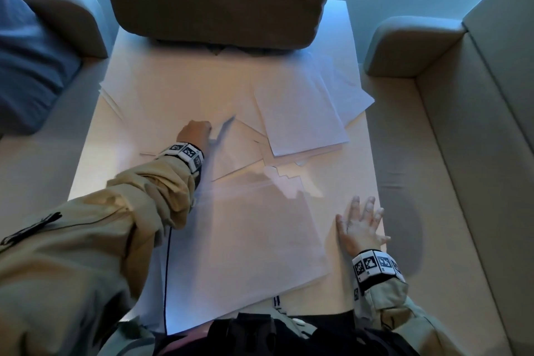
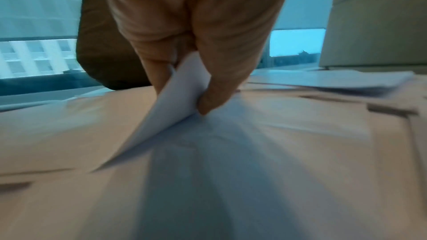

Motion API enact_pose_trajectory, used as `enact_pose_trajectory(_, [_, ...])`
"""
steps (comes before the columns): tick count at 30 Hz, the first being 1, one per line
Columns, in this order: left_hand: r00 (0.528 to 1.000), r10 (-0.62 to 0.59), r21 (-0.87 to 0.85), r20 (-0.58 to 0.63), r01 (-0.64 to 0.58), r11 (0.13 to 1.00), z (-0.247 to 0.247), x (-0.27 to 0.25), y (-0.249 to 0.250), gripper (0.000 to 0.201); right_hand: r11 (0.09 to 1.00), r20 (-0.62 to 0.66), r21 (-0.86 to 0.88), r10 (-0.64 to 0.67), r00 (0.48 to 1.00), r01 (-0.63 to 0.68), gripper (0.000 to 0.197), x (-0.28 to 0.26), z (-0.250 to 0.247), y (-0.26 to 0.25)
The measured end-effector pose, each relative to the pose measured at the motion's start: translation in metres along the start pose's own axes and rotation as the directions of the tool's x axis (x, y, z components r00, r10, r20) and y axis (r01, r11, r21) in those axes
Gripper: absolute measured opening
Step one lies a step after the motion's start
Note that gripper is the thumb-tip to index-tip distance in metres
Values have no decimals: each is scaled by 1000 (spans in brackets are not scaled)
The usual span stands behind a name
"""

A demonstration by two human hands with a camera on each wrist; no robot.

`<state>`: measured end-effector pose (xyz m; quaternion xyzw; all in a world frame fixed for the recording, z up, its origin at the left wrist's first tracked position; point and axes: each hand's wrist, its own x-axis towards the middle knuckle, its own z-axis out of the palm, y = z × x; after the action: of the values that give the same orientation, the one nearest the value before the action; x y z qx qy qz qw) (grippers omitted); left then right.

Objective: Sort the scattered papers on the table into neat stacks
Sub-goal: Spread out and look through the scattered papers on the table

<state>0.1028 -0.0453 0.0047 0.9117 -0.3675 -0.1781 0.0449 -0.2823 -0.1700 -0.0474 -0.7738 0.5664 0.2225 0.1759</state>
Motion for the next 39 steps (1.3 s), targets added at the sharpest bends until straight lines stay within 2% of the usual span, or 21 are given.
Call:
enact_pose_trajectory(2, [995,6,-50,-103,-11,999,-7,-7,-3,15,1000,3,-1,-10,1000,10,68,2,-1,2])
enact_pose_trajectory(5, [959,82,-62,-271,-102,993,-13,-22,-2,30,1000,-11,12,-28,1000,28,68,3,-4,5])
enact_pose_trajectory(8, [863,198,-138,-465,-291,947,-23,-39,13,45,999,-22,20,-42,999,42,68,3,-8,6])
enact_pose_trajectory(10, [805,285,-212,-520,-445,870,-27,-48,30,71,998,-29,15,-54,998,54,68,6,-12,6])
enact_pose_trajectory(12, [772,425,-144,-473,-544,827,-27,-52,48,100,998,-39,24,-63,997,64,68,8,-15,4])
enact_pose_trajectory(13, [766,491,-87,-415,-570,817,-25,-53,58,108,997,-42,37,-70,997,72,67,8,-15,3])
enact_pose_trajectory(14, [770,538,-55,-343,-588,807,-21,-53,68,107,995,-45,50,-82,996,85,67,8,-15,2])
enact_pose_trajectory(15, [793,551,-95,-261,-589,803,-16,-52,77,98,993,-47,55,-97,994,100,67,8,-14,1])
enact_pose_trajectory(17, [884,451,-349,-119,-463,815,-6,-52,100,64,991,-56,28,-129,990,130,67,5,-12,-1])
enact_pose_trajectory(18, [916,399,-457,-48,-376,806,1,-48,110,62,989,-60,11,-144,988,145,67,3,-11,-1])
enact_pose_trajectory(20, [911,413,-492,27,-347,798,10,-40,125,67,983,-62,-10,-182,981,182,65,1,-8,2])
enact_pose_trajectory(24, [904,421,-320,71,-379,868,21,-16,137,63,971,-65,-12,-238,969,238,65,-2,-1,15])
enact_pose_trajectory(26, [899,436,-74,43,-432,899,32,-5,141,53,965,-62,-32,-261,963,260,65,-1,2,19])
enact_pose_trajectory(28, [879,477,173,9,-471,865,44,3,144,50,961,-55,-55,-274,960,271,66,0,3,23])
enact_pose_trajectory(29, [878,478,231,7,-466,854,50,8,144,51,959,-55,-65,-278,959,275,66,0,4,24])
enact_pose_trajectory(31, [895,442,260,51,-440,860,57,13,148,48,957,-54,-78,-283,958,278,66,1,6,26])
enact_pose_trajectory(34, [927,335,190,167,-364,912,60,18,153,46,955,-49,-80,-288,956,284,66,3,8,27])
enact_pose_trajectory(37, [932,311,177,186,-343,922,61,20,156,55,953,-47,-74,-299,953,295,66,5,10,31])
enact_pose_trajectory(39, [932,306,176,195,-340,924,60,21,158,54,951,-46,-64,-305,951,302,66,5,10,33])
